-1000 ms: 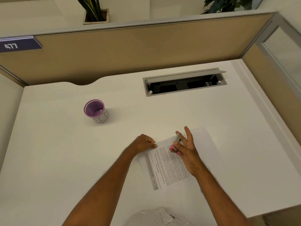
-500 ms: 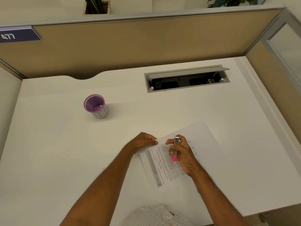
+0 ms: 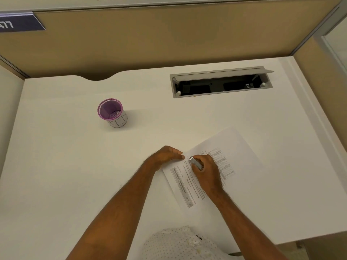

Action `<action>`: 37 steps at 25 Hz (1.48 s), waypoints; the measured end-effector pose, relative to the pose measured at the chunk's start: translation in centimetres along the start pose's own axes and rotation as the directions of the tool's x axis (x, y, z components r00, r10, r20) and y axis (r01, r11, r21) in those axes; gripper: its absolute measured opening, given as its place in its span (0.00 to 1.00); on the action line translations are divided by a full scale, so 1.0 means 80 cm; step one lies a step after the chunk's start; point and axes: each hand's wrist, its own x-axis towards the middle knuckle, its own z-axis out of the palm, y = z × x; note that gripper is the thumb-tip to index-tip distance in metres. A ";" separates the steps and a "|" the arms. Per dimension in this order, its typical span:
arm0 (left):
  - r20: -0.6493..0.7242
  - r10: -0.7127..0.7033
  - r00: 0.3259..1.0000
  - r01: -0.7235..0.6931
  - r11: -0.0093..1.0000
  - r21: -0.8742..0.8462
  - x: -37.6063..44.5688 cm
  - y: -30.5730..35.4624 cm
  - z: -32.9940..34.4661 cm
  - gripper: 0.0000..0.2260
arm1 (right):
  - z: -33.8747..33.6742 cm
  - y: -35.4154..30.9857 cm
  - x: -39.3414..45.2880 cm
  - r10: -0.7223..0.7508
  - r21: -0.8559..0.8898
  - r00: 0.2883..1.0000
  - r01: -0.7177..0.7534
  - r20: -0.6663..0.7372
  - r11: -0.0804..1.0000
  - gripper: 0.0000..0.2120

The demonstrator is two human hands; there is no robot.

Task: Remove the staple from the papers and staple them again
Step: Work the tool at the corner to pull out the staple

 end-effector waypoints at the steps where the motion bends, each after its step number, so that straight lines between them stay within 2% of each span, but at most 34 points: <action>1: 0.007 -0.008 1.000 0.008 1.000 0.010 0.001 0.001 -0.001 0.07 | 0.001 0.001 0.001 -0.009 0.000 1.000 0.009 -0.004 1.000 0.08; 6: 0.010 -0.018 1.000 0.017 0.995 0.099 0.005 -0.002 -0.003 0.09 | 0.004 0.004 0.000 -0.044 -0.016 0.999 0.044 -0.027 0.999 0.08; 12: -0.013 0.005 1.000 -0.004 0.993 0.118 0.009 -0.003 -0.002 0.16 | 0.007 -0.001 0.007 -0.053 -0.064 0.997 0.050 -0.047 0.997 0.07; 16: -0.037 0.000 0.999 0.004 0.993 0.115 0.012 -0.004 0.000 0.16 | 0.009 0.001 0.012 -0.085 -0.073 0.996 0.082 -0.040 0.994 0.06; 23: -0.031 -0.031 0.999 0.035 0.992 0.123 0.013 -0.004 -0.001 0.09 | 0.009 0.010 0.019 -0.065 -0.030 0.998 0.065 0.000 0.997 0.06; 28: -0.065 -0.055 0.996 0.062 0.992 0.111 0.016 -0.002 0.001 0.09 | 0.006 0.013 0.025 -0.024 0.005 0.998 0.024 0.051 1.000 0.07; 32: -0.089 -0.068 0.994 0.078 0.990 0.116 0.017 -0.002 0.004 0.13 | 0.005 0.013 0.027 -0.003 0.009 0.997 0.002 0.077 1.000 0.07; 37: -0.151 -0.078 0.985 0.088 0.994 0.060 0.019 -0.004 0.009 0.12 | 0.010 0.013 0.020 -0.081 -0.025 0.996 0.082 0.031 0.996 0.07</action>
